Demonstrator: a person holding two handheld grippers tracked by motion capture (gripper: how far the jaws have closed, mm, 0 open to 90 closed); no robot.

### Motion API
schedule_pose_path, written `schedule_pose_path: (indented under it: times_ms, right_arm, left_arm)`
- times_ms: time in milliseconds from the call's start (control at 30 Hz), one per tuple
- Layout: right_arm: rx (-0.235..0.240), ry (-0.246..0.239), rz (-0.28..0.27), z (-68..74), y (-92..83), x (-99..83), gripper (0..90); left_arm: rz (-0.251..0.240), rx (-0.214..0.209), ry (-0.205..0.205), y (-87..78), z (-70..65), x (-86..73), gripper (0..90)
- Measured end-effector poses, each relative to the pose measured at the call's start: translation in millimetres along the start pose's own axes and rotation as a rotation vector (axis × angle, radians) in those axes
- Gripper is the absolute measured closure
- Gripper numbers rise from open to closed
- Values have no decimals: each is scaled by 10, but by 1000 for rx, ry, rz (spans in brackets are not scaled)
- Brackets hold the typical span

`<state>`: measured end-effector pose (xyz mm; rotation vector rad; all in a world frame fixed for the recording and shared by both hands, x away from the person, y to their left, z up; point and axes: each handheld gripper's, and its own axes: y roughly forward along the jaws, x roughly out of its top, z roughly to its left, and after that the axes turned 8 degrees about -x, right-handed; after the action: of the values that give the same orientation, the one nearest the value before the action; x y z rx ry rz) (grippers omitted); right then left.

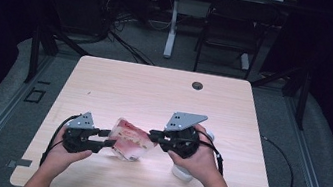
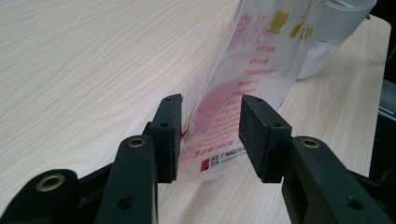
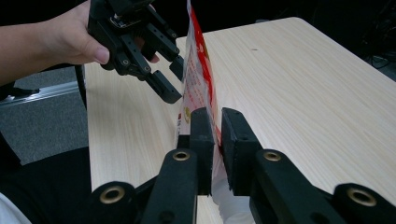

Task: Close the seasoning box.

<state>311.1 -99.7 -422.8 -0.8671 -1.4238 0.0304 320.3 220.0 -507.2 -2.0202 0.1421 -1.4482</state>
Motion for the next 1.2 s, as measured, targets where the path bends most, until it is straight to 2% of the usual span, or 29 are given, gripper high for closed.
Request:
schedule_pose_path:
  times_ms: [267,533,933,1200]
  right_arm:
    - [24,17,-8,36,51,31,793]
    - [37,44,-21,31,68,49,752]
    - [45,39,-38,70,88,102,703]
    - [56,47,-50,97,120,135,660]
  left_arm:
    - [8,2,2,-25,-7,-4,650]
    - [10,-6,-2,-49,-7,-19,651]
    - [9,-6,-25,-139,7,-75,611]
    - [4,-5,-57,-198,37,-124,563]
